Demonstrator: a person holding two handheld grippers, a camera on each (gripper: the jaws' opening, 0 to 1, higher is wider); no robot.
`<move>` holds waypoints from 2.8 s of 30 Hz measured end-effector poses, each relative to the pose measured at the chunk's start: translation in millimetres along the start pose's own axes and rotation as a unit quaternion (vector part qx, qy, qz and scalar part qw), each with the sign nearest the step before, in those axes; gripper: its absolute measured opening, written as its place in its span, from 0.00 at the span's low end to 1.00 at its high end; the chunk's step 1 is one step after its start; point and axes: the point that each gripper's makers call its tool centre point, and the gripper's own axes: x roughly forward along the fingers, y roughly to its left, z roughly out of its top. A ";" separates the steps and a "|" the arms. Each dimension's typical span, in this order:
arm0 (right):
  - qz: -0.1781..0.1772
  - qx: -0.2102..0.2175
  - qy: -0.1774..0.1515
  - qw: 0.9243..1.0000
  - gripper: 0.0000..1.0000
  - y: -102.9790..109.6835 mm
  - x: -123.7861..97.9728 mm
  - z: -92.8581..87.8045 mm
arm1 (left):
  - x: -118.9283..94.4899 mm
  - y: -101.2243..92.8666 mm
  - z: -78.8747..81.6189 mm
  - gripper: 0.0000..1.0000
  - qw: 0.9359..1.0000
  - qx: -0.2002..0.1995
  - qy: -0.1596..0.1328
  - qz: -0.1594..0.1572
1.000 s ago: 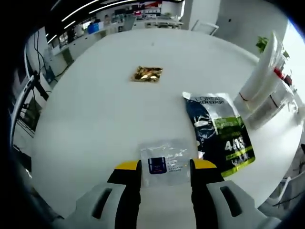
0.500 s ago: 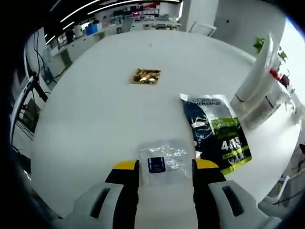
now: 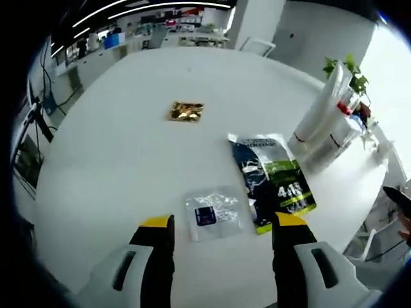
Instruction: Arrange the skincare products in the storage area until every visible bottle or jar stands upright without overlapping.
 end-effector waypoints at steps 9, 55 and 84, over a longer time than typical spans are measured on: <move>0.010 -0.011 -0.003 1.000 1.00 12.6 8.9 3.1 | -24.4 -3.3 0.2 0.72 0.997 0.019 -0.017 -0.066; 0.039 -0.034 -0.010 0.999 1.00 28.0 46.3 25.0 | -114.2 17.0 -5.4 0.97 0.978 0.074 -0.083 -0.178; 0.003 -0.005 -0.008 1.000 1.00 2.6 35.4 15.5 | -42.4 25.6 39.5 0.96 0.988 0.110 -0.016 -0.108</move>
